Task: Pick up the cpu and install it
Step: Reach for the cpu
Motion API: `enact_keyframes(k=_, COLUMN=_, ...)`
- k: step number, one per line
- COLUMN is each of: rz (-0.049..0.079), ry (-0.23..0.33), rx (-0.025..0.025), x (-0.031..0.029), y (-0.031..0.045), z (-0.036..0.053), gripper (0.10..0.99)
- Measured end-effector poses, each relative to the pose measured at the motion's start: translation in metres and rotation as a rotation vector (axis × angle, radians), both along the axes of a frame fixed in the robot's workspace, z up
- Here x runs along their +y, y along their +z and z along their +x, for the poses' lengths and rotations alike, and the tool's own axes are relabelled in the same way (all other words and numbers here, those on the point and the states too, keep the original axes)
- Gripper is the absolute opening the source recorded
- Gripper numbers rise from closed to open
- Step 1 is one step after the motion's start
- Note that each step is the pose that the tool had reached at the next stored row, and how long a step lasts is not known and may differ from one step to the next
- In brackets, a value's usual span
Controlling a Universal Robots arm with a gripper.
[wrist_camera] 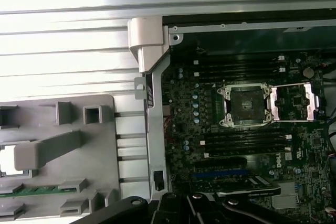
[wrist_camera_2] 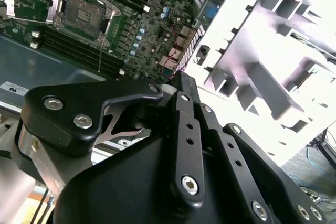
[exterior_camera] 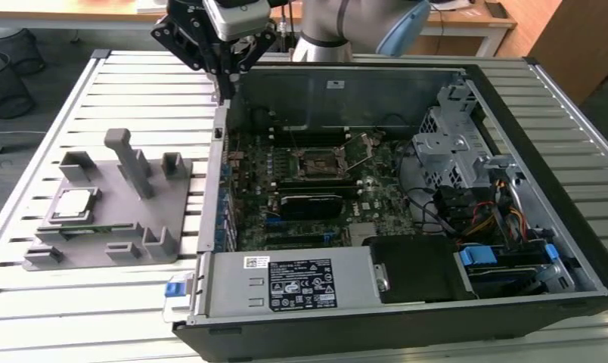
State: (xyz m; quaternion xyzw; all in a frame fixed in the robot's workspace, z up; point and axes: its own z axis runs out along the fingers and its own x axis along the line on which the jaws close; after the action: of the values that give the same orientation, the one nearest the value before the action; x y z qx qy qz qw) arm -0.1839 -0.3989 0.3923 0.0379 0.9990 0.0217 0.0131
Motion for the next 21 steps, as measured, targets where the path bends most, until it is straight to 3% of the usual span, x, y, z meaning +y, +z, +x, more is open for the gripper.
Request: enact_keyframes(k=21, rz=0.000, ry=0.000, rx=0.0000, x=0.0000, y=-0.0010, z=-0.0350, gripper=0.106)
